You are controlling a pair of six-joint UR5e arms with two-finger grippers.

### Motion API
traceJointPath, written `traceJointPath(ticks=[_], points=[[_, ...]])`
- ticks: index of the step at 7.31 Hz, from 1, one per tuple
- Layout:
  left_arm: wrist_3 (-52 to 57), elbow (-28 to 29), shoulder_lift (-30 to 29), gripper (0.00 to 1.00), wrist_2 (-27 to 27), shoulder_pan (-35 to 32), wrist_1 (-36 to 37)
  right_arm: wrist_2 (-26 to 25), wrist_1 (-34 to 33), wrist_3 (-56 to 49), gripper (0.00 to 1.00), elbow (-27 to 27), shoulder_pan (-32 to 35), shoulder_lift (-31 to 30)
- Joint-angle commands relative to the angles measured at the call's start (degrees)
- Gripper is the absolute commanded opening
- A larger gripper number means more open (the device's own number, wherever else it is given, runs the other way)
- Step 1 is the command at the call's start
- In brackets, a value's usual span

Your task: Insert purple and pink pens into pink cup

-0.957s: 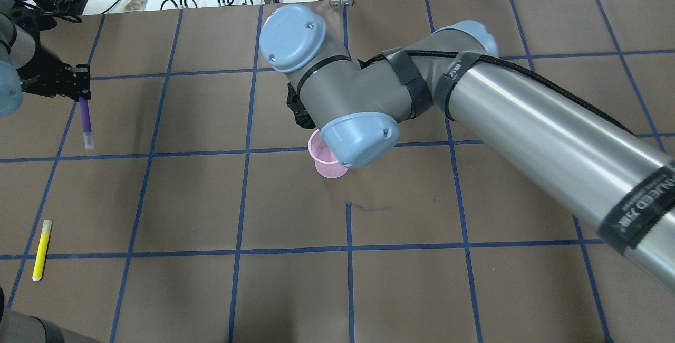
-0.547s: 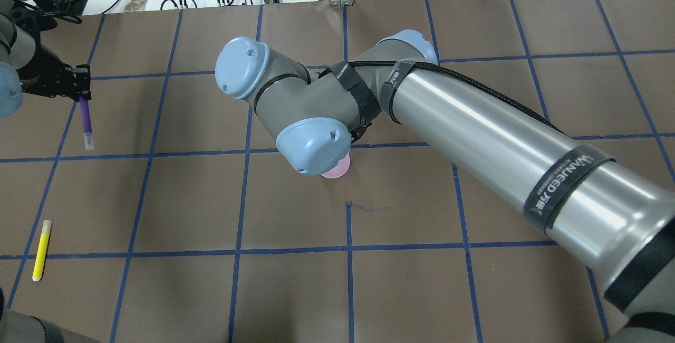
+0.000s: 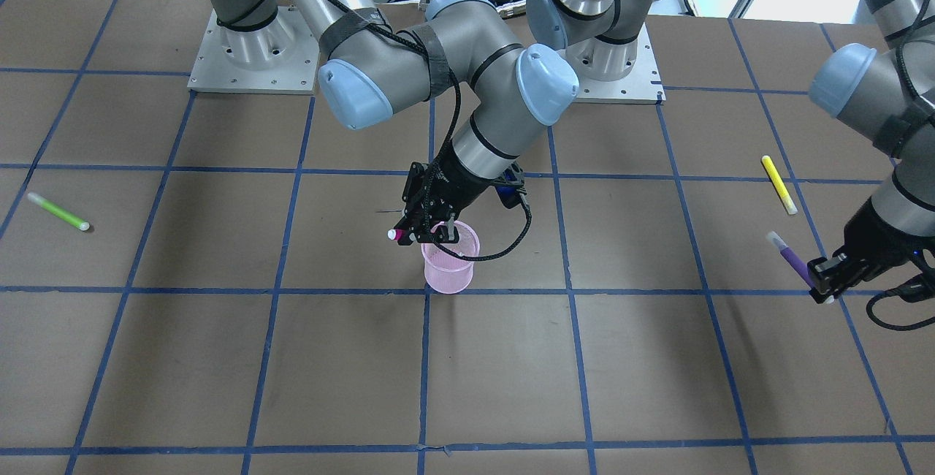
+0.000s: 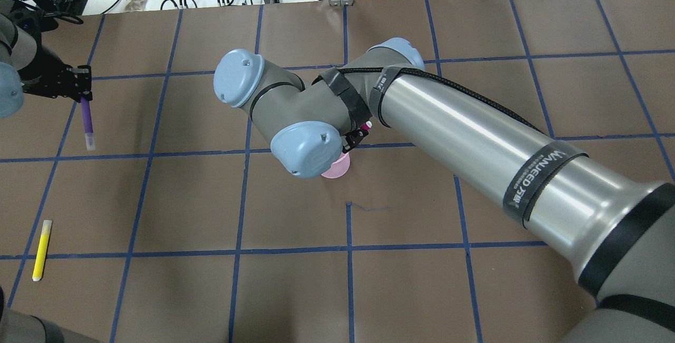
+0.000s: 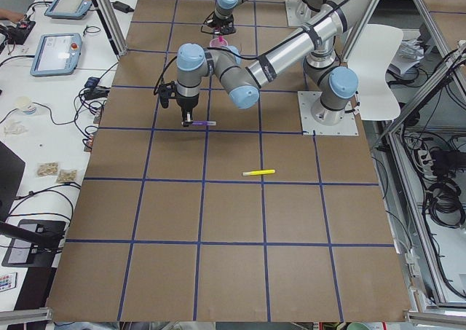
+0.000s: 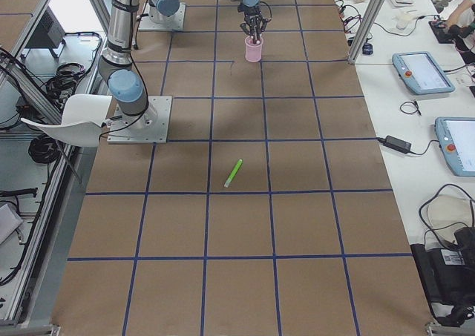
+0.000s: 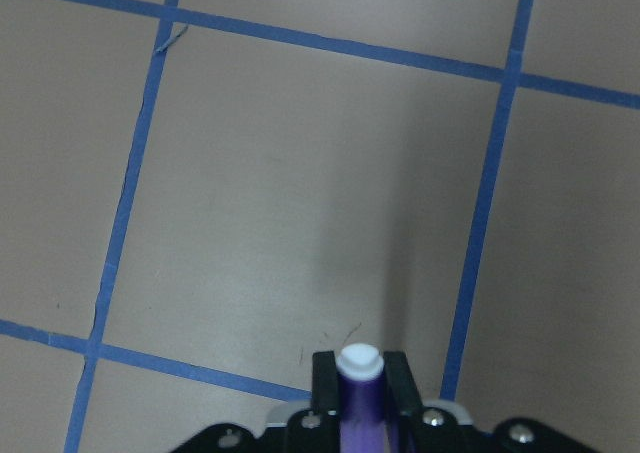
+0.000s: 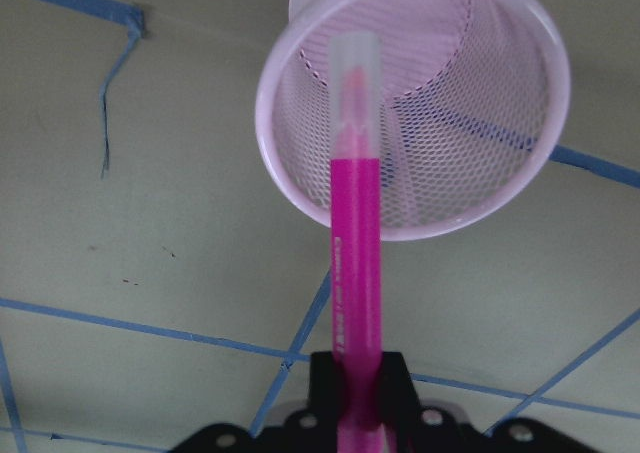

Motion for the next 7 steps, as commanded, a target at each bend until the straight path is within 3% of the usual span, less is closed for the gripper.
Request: traceJointPath(ticks=[1,3,5,7], points=[[0.0,0.0,-0.1,0.00,-0.1,0.0,0.0,1.3,-0.2,0.0,0.43,-0.1,0.0,0.1],[0.0,0.0,0.0,0.00,-0.1,0.0,0.1,2.4,-0.3,0.0,0.59,-0.2,-0.1,0.1],[-0.8,0.8,0.2,0.00,-0.3,-2.4,0.5,7.0,-0.5,-0.2,0.61,-0.8,-2.7,-3.1],[-9.0,1.4,0.2,0.00,0.2,-11.2,4.4,13.9,0.8,-0.1,0.61,-0.8,-11.0,-9.3]])
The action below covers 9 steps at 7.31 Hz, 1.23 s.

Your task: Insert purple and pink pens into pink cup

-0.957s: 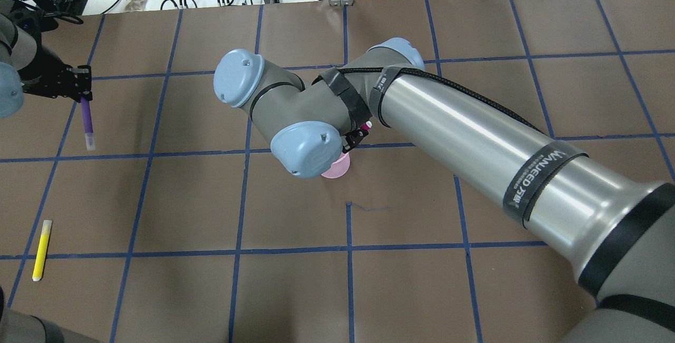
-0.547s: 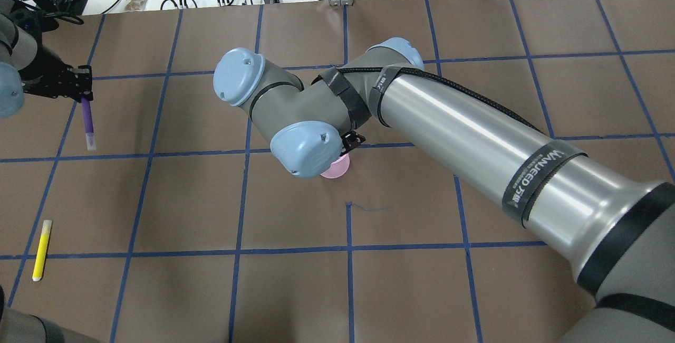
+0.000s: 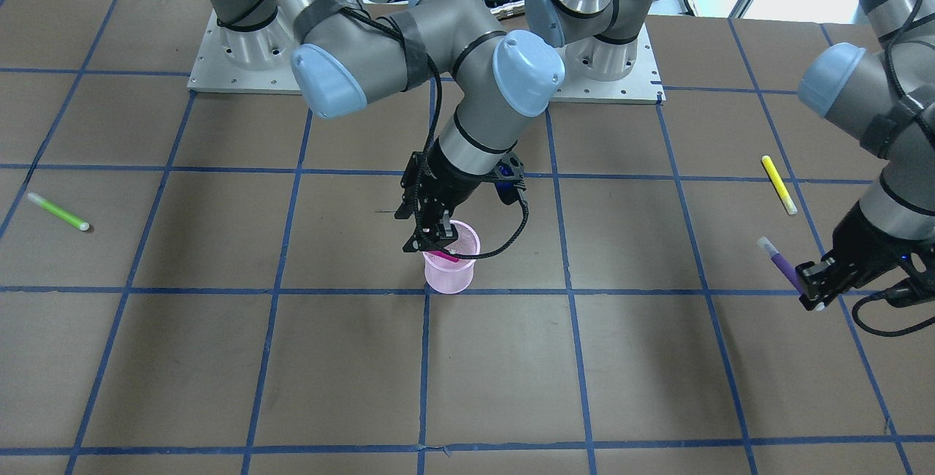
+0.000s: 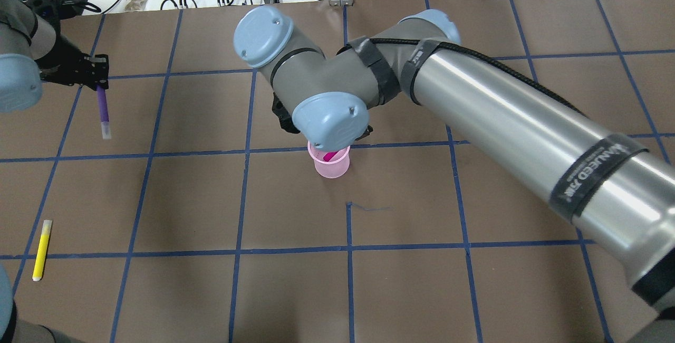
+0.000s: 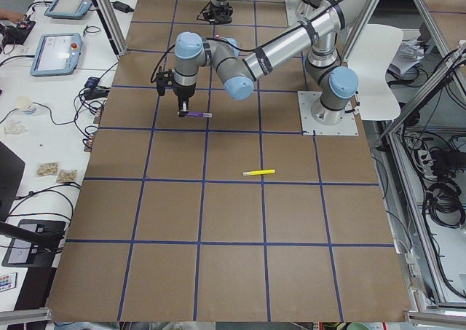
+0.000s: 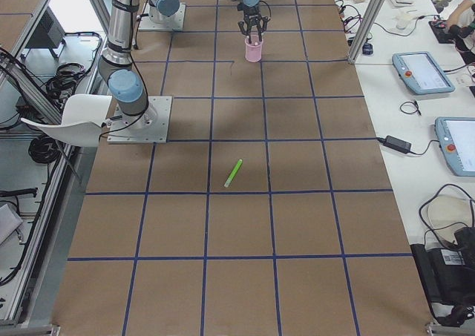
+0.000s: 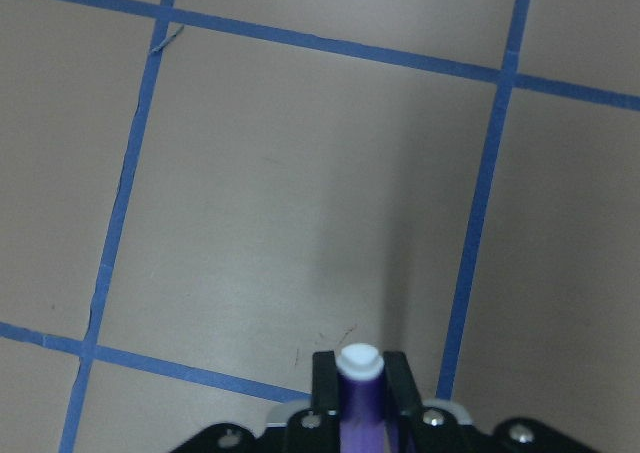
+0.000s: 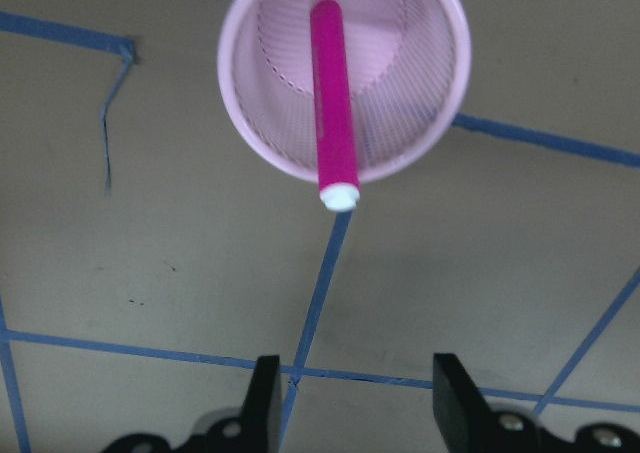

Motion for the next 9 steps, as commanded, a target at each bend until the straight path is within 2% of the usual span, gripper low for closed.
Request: traceJointPath(ticks=[1,3,5,6,8,9], points=[[-11.3,0.4,-0.9,0.00,0.5,-9.1,5.7,7.9,0.9,0.1,0.64,0.3,-9.2,-7.8],[-21.8,0.4,-0.9,0.00,0.6,-16.2,10.1,8.8,4.2,0.1,0.65,0.6,-15.9,-12.9],[-31.2,-0.5,0.0,0.00,1.5,-24.1,13.2,10.4,8.2,3.9,0.65,0.8,-18.9,-16.9],[-36.7,-0.6,-0.8,0.00,4.1,-28.1,15.8,10.6,9.1,12.9,0.64,0.9,-19.2,-17.1],[-43.8,-0.7,-1.3,0.00,10.4,-35.8,16.0,16.7,9.2,32.4,0.66,0.9,-19.4,-17.2],[-47.0,-1.5,-0.9,0.00,10.7,-37.7,15.9,18.2,9.1,41.4,0.72,1.0,-19.3,-18.1]])
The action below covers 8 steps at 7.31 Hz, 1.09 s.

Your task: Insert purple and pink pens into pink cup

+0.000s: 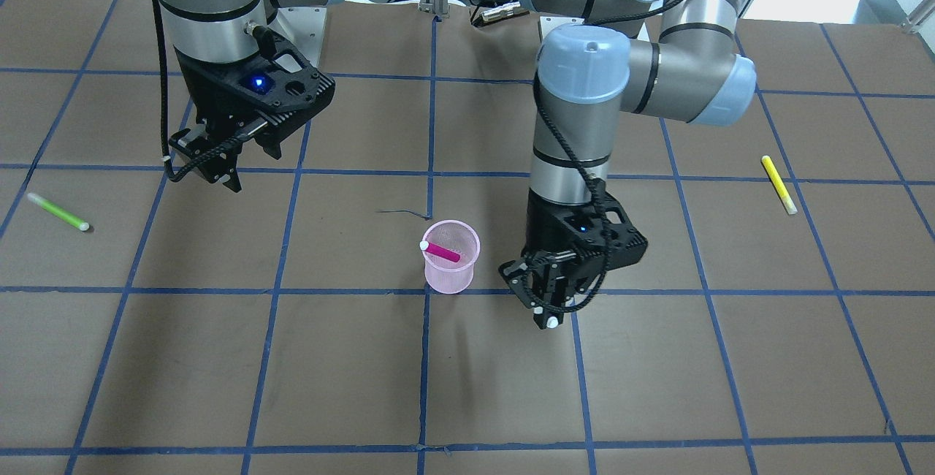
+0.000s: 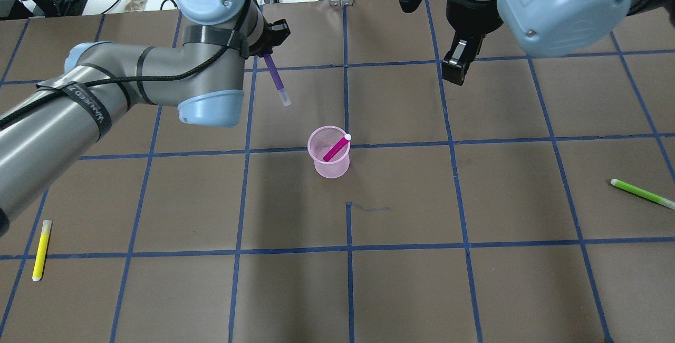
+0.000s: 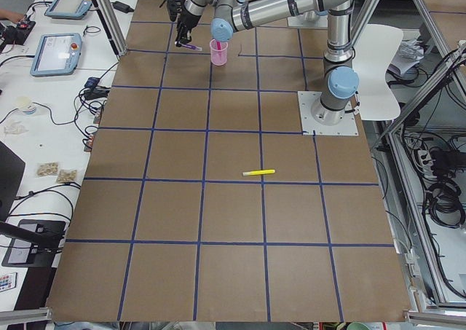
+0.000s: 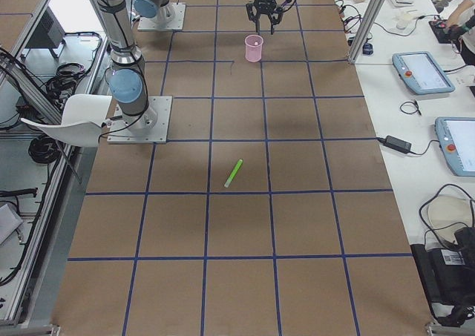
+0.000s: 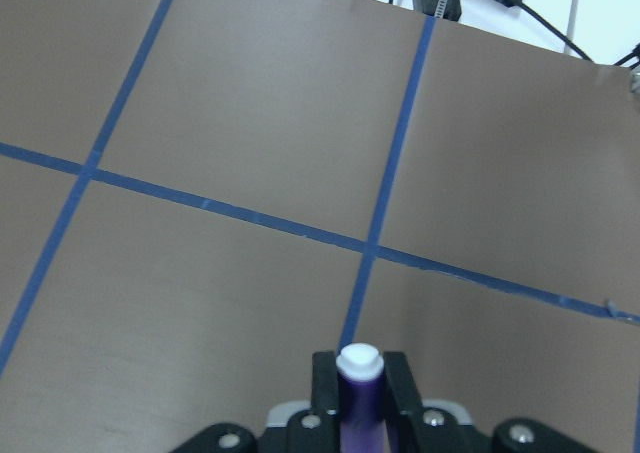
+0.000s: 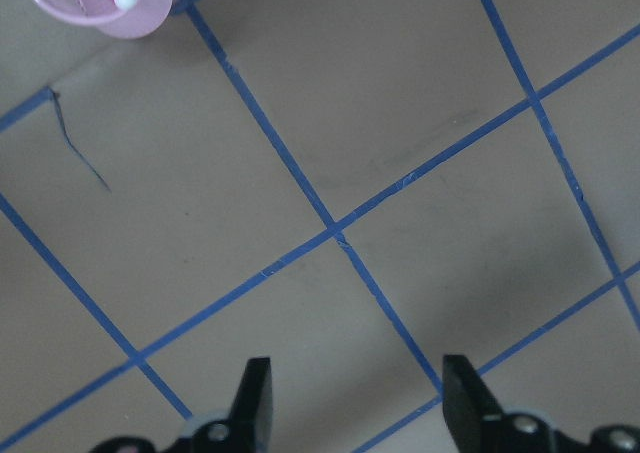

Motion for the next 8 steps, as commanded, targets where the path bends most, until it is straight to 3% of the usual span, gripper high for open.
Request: traceJointPath(ticks=[1,3,6,8], points=[[-6.7,-2.7,0.3,0.00,2.1,-4.4,0.3,2.6,-0.7,18.5,0.78,0.0,-0.2,-0.9],[-8.0,-6.0,-0.6,0.00,5.5,-7.4,8.0,2.5,-0.4,39.1,1.00,0.1,-2.7,-2.8],[-9.3,-8.0,-0.4,0.00,6.0,-9.2,8.3,2.5,0.3,47.1,1.00,0.8,-4.5,-4.7],[-9.4,-9.7,-0.4,0.00,7.4,-9.6,8.5,2.8,-1.0,47.2,1.00,5.1,-4.6,-8.9]])
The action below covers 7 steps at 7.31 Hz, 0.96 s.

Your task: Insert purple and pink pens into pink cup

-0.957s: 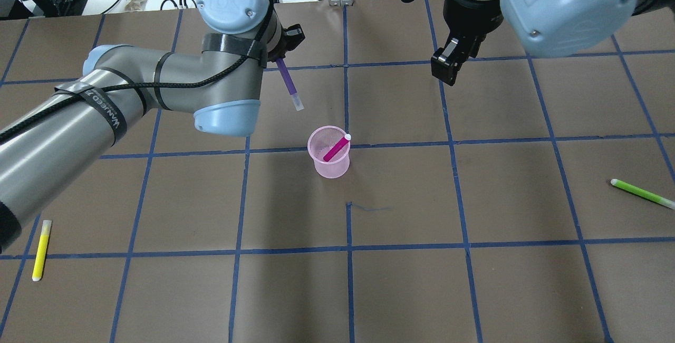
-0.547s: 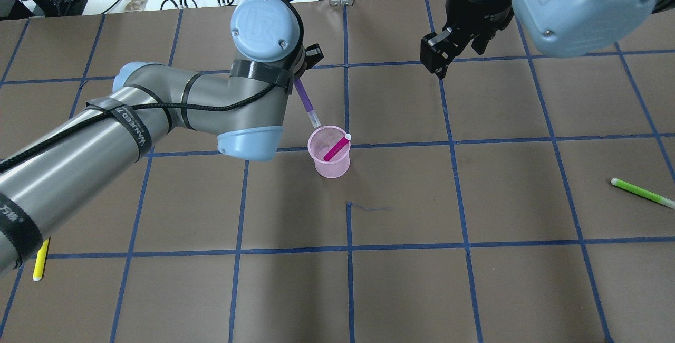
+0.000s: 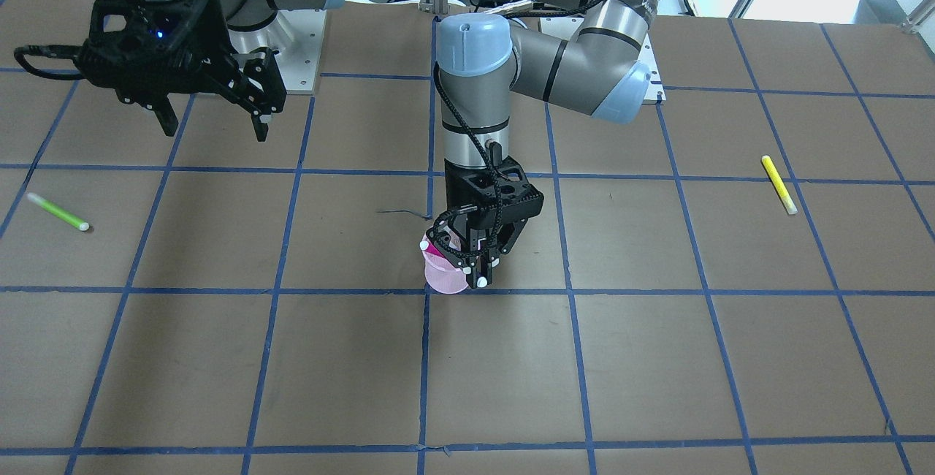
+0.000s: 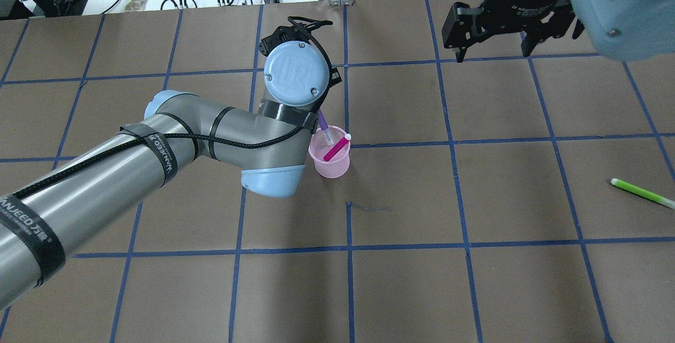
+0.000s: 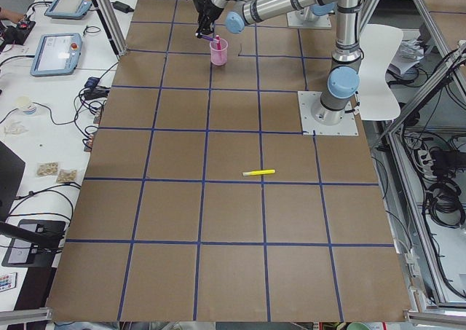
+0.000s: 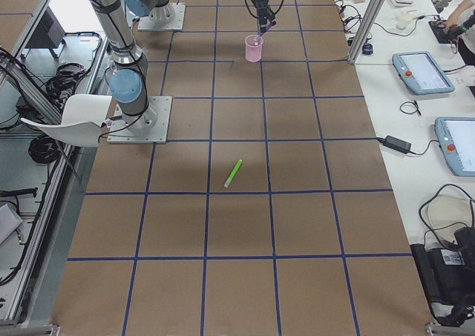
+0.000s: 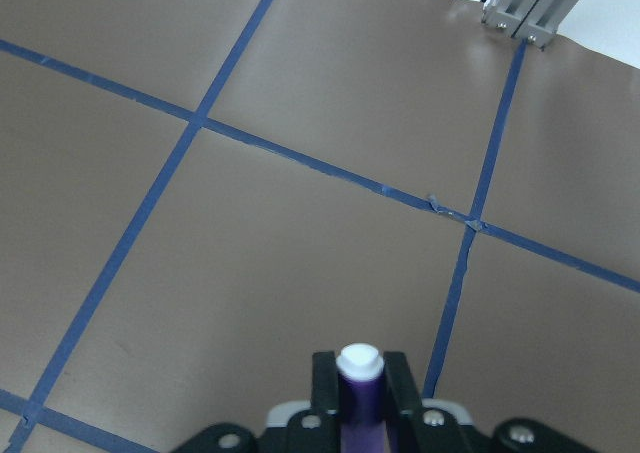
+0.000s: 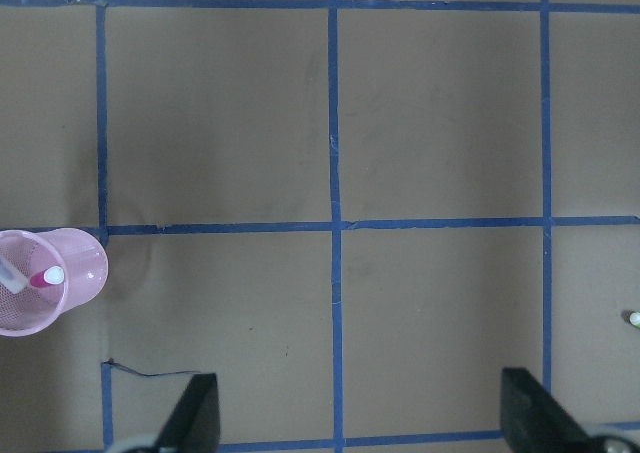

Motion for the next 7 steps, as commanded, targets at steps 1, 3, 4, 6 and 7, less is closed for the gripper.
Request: traceJointPath(ticks=[1,3,4,6,7], points=[[-0.1,-1.1,-0.2,0.00,0.6,-0.3,0.2,3.5,-1.5,0.3,1.00,2.2,-0.4,-1.5],[-0.2,-1.1,-0.3,0.00,0.7,-0.5,0.2,3.0,-2.1,0.5,1.00,1.8,-0.9,-1.3],[-0.3,-1.1,-0.3,0.21,0.6,-1.3,0.2,2.8,-2.2,0.8,1.00,1.9,-0.9,-1.2],[-3.0,-1.1,-0.4,0.59,0.6,-2.0,0.2,2.9,-2.2,0.6,1.00,1.9,-0.9,-1.2],[-3.1,-1.1,-0.5,0.85,0.5,-2.0,0.2,3.0,-2.2,0.6,1.00,2.1,-0.9,-1.2]])
